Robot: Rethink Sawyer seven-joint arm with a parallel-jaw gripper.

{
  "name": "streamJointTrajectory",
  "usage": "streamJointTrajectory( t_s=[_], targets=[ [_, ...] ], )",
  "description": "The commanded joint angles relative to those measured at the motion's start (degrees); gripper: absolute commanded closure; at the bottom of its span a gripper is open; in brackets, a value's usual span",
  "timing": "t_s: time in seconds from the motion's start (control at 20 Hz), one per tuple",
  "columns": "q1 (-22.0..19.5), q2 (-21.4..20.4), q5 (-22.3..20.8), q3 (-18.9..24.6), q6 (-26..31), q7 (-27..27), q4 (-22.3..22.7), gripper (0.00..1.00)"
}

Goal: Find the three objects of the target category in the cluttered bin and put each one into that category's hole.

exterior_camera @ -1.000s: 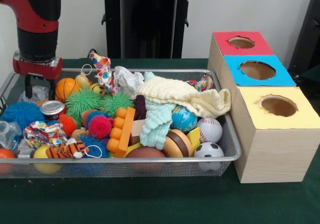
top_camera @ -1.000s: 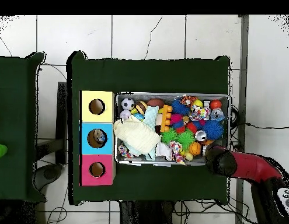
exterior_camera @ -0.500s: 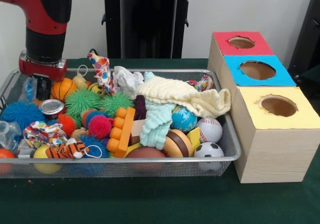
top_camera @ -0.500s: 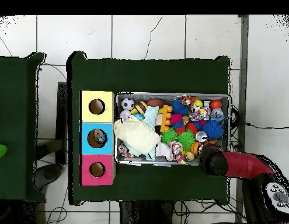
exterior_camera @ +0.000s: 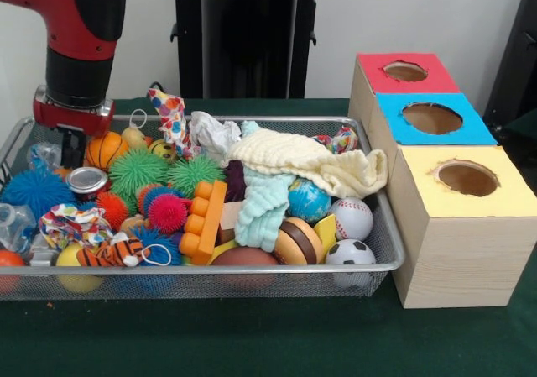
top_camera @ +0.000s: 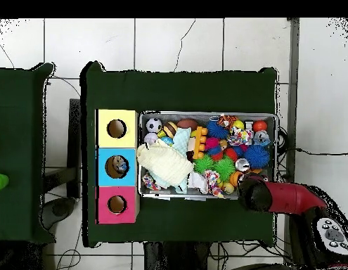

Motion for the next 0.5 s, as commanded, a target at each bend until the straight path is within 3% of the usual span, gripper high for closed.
streamJointTrajectory(
  t_s=[0.05, 0.25, 0.3, 0.5],
  targets=[
    [-0.27, 7.94, 0.07, -0.74, 4.98, 3.75, 1.53, 1.0],
    [-0.83, 6.44, 0.42, -0.4, 5.99, 2.41, 3.11, 1.0],
    [-1.05, 6.54, 0.4, -0.57, 5.92, 2.35, 3.51, 0.0],
    [-1.53, 6.82, -0.14, -0.4, 4.43, 2.27, 3.67, 0.0]
  ],
)
